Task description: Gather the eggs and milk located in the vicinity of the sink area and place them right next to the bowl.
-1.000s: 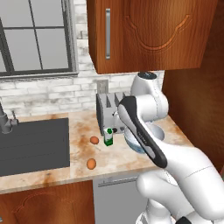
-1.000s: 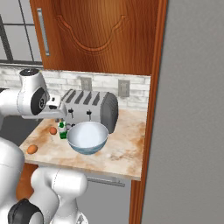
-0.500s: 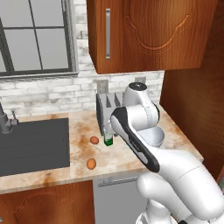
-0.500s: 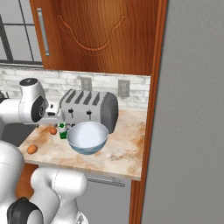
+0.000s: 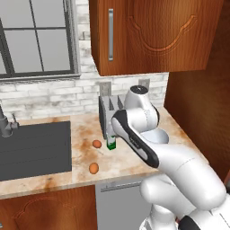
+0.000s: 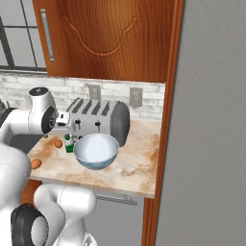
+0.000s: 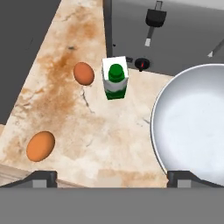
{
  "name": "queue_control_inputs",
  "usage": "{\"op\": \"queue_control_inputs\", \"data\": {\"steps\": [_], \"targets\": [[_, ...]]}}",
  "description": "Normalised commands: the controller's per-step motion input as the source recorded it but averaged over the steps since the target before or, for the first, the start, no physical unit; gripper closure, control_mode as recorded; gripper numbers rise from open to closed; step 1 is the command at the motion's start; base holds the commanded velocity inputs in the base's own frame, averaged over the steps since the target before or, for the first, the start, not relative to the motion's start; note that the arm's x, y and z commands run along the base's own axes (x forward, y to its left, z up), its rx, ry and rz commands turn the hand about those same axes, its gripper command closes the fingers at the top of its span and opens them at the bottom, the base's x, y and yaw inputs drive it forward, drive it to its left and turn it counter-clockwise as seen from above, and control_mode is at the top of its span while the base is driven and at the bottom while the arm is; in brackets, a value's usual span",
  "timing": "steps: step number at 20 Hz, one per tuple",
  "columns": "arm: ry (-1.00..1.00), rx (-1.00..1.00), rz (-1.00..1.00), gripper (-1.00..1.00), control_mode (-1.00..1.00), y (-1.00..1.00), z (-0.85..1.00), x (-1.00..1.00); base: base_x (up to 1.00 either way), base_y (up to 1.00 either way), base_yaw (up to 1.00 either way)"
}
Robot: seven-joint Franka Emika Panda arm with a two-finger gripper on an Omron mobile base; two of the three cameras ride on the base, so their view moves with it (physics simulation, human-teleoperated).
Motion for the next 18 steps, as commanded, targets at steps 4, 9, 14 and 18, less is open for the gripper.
{"op": "queue_control_inputs", "data": {"steps": [4,9,14,18], "targets": [[0.00,0.00,-0.01,-1.00,-1.00,0.00,-0.02,0.26,0.00,0.00,0.00],[0.00,0.00,0.00,-1.00,-1.00,0.00,-0.13,0.20,0.00,0.00,0.00],[0.00,0.00,0.00,-1.00,-1.00,0.04,-0.16,0.17,0.00,0.00,0.00],[0.00,0.00,0.00,-1.00,-1.00,0.09,-0.18,0.17,0.00,0.00,0.00]]}}
